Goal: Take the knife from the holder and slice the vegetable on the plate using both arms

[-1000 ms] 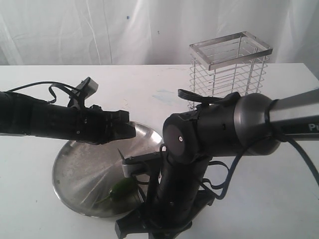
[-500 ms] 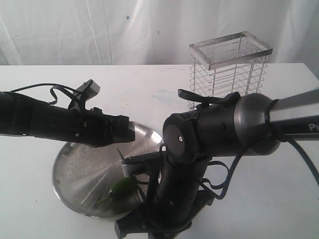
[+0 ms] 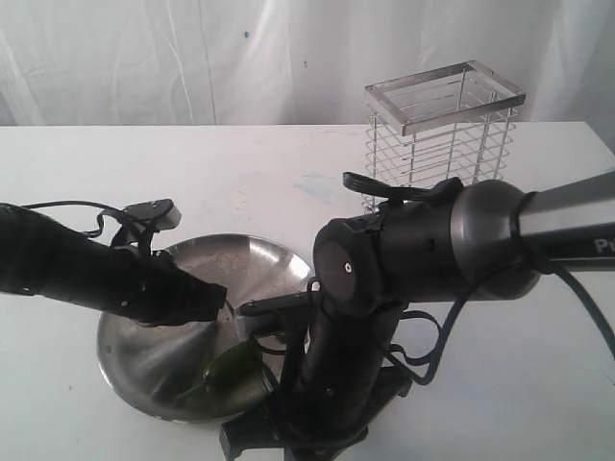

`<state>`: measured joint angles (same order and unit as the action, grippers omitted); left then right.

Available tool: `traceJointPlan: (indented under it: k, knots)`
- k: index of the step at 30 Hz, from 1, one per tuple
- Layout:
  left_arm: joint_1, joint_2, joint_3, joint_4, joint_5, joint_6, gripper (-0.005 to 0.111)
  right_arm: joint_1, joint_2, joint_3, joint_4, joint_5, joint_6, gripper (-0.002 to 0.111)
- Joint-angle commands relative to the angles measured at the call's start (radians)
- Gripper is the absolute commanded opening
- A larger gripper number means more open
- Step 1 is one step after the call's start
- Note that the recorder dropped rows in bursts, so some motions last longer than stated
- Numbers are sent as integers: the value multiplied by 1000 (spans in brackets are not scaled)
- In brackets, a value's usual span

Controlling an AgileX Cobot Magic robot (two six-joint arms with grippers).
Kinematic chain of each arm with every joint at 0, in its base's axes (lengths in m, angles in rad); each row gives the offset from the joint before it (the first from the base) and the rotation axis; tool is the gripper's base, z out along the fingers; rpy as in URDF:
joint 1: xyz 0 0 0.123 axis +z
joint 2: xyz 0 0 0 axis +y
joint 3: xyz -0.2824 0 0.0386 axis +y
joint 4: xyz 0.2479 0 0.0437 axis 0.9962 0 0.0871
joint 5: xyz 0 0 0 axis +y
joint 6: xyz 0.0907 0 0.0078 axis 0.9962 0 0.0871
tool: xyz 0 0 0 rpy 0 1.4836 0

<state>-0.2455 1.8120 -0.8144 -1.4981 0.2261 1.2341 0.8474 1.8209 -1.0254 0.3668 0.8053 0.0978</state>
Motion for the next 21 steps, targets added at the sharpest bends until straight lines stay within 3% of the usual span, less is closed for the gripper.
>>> traceJointPlan:
  k: [1,8,16,21]
  knots:
    - [2,-7,21,0,-54,5,0,2,2,3,5,-5,2,0]
    - [2,-9,17,-99,-9,1,0,2,36,3,29,-18,3,0]
    - [2,-9,-14,-243,174,4,0,2,47,3,44,-18,3,0]
    - [2,-9,-14,-246,193,54,0,2,47,3,44,-18,3,0]
